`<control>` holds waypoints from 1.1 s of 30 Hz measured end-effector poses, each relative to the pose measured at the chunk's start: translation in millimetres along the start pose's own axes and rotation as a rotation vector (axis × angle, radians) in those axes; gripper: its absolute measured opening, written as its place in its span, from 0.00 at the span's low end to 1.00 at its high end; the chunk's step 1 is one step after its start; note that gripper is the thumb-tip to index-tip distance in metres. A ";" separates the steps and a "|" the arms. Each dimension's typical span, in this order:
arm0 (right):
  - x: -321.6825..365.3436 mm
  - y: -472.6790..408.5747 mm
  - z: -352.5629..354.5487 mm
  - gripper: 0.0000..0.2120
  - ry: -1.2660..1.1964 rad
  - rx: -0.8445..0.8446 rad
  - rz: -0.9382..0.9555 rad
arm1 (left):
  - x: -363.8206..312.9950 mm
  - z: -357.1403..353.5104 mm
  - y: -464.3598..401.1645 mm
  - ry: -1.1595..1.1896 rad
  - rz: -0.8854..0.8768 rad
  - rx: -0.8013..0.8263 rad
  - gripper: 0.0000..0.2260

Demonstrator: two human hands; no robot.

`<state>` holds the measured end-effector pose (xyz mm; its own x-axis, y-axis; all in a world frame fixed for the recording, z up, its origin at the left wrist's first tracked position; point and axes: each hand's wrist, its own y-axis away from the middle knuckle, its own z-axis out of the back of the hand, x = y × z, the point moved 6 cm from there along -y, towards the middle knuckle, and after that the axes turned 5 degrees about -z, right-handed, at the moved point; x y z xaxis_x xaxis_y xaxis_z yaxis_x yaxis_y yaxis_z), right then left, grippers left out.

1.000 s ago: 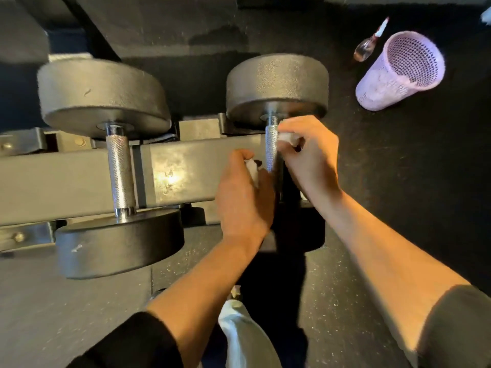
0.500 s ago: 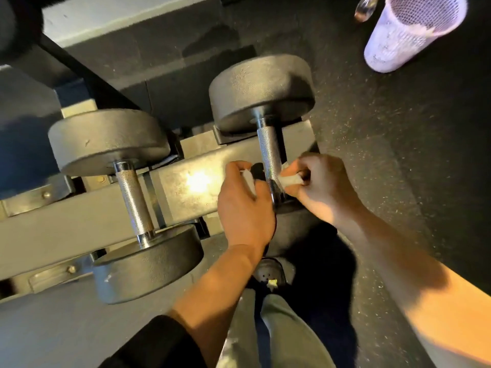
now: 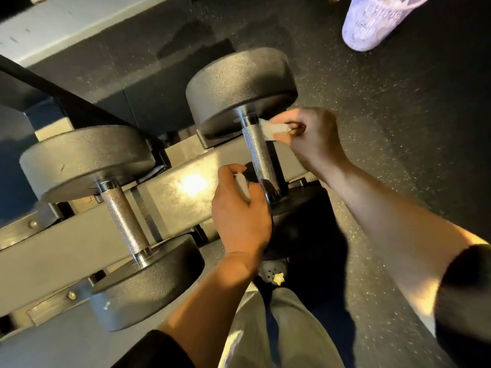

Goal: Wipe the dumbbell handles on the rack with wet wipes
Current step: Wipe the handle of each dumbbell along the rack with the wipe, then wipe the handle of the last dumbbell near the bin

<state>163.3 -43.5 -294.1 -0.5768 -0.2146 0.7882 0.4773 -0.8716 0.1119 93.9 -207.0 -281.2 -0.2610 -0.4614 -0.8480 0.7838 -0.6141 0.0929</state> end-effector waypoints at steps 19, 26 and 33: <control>-29.6 38.7 -9.0 0.16 -0.086 0.568 -0.191 | -1.6 0.1 -0.2 0.019 -0.038 -0.001 0.10; -15.1 18.6 -7.5 0.10 -0.121 0.241 -0.100 | -3.3 0.2 -0.4 -0.001 -0.068 -0.023 0.10; -11.0 50.0 -9.7 0.14 -0.037 0.421 -0.165 | 1.8 -0.4 -0.7 0.005 -0.008 -0.027 0.08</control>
<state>187.1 -89.0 -303.1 -0.6475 -0.0648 0.7593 0.6133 -0.6358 0.4686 93.1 -207.1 -283.0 -0.2644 -0.4531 -0.8514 0.7968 -0.5999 0.0718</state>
